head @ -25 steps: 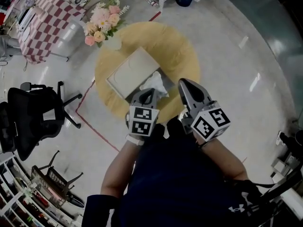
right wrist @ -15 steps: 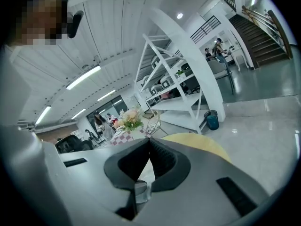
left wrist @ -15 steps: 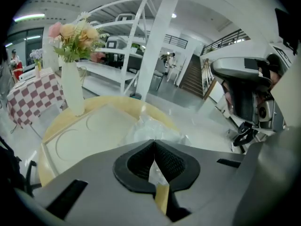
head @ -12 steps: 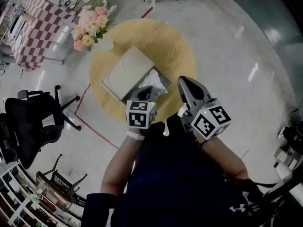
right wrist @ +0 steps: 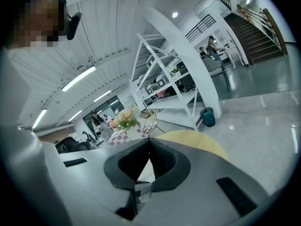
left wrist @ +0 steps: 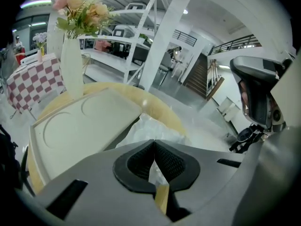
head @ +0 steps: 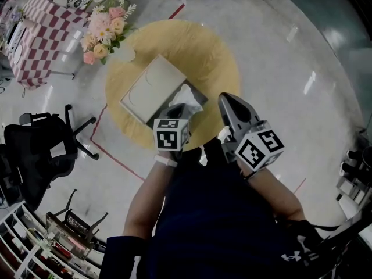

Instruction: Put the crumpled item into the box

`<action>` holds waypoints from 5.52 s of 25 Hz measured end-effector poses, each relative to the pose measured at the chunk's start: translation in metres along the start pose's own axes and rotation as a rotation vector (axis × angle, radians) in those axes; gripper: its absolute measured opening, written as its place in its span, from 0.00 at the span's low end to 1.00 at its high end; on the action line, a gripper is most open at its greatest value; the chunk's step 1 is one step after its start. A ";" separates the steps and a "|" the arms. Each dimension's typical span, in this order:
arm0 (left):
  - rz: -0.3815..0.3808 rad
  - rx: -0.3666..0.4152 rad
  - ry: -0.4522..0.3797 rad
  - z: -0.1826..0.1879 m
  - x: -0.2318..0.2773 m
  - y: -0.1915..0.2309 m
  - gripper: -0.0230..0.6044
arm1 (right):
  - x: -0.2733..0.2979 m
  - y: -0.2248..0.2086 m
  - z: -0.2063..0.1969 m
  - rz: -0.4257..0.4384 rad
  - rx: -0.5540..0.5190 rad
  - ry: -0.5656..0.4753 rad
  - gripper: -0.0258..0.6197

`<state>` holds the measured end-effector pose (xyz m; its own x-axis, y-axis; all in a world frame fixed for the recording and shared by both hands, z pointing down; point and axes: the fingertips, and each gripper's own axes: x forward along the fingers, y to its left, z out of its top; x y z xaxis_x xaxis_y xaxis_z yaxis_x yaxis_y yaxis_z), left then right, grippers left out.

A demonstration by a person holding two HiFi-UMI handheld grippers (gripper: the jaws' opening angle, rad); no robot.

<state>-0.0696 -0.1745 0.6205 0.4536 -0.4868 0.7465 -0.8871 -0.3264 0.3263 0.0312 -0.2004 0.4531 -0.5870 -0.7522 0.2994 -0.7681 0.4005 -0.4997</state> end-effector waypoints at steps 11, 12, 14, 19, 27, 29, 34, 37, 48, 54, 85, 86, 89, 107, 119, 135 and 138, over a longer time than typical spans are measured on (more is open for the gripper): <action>0.001 -0.039 0.042 -0.003 0.024 0.008 0.06 | 0.005 -0.012 -0.001 -0.015 0.018 0.018 0.05; 0.002 -0.042 0.048 -0.003 0.026 0.009 0.06 | 0.005 -0.013 -0.001 -0.013 0.017 0.022 0.05; 0.005 -0.048 0.059 -0.004 0.030 0.012 0.06 | 0.006 -0.015 -0.002 -0.016 0.022 0.025 0.05; 0.010 -0.076 0.081 -0.007 0.039 0.017 0.06 | 0.008 -0.023 0.000 -0.030 0.035 0.030 0.05; 0.024 -0.105 0.119 -0.016 0.054 0.023 0.06 | 0.013 -0.031 0.002 -0.040 0.041 0.039 0.05; 0.025 -0.116 0.125 -0.018 0.058 0.024 0.06 | 0.014 -0.033 0.002 -0.043 0.042 0.043 0.05; 0.037 -0.132 0.137 -0.019 0.065 0.028 0.06 | 0.016 -0.037 0.000 -0.047 0.051 0.050 0.05; 0.045 -0.139 0.141 -0.018 0.069 0.028 0.07 | 0.016 -0.040 0.001 -0.053 0.058 0.052 0.05; 0.042 -0.132 0.173 -0.021 0.075 0.025 0.07 | 0.020 -0.041 0.000 -0.045 0.063 0.060 0.05; 0.019 -0.116 0.180 -0.023 0.075 0.022 0.07 | 0.020 -0.045 0.004 -0.060 0.071 0.050 0.05; 0.008 -0.074 -0.300 0.070 -0.088 -0.017 0.17 | -0.011 0.010 0.002 0.042 0.017 0.012 0.05; 0.013 -0.064 -0.318 0.073 -0.096 -0.018 0.17 | -0.012 0.013 0.003 0.048 0.012 0.009 0.05; 0.029 -0.033 -0.372 0.083 -0.119 -0.022 0.17 | -0.014 0.024 0.006 0.071 -0.008 -0.001 0.05; -0.006 0.089 -0.615 0.126 -0.212 -0.074 0.10 | -0.039 0.074 0.040 0.148 -0.205 -0.120 0.05; 0.041 0.141 -0.700 0.142 -0.244 -0.083 0.08 | -0.050 0.095 0.069 0.176 -0.253 -0.192 0.05; 0.115 0.178 -0.821 0.152 -0.285 -0.079 0.07 | -0.050 0.139 0.095 0.246 -0.351 -0.252 0.05; 0.123 0.181 -0.833 0.155 -0.289 -0.077 0.07 | -0.052 0.143 0.100 0.254 -0.361 -0.274 0.05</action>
<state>-0.1191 -0.1338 0.2895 0.3325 -0.9399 0.0783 -0.9390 -0.3221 0.1209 -0.0227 -0.1566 0.2845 -0.7151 -0.6977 -0.0434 -0.6776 0.7071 -0.2023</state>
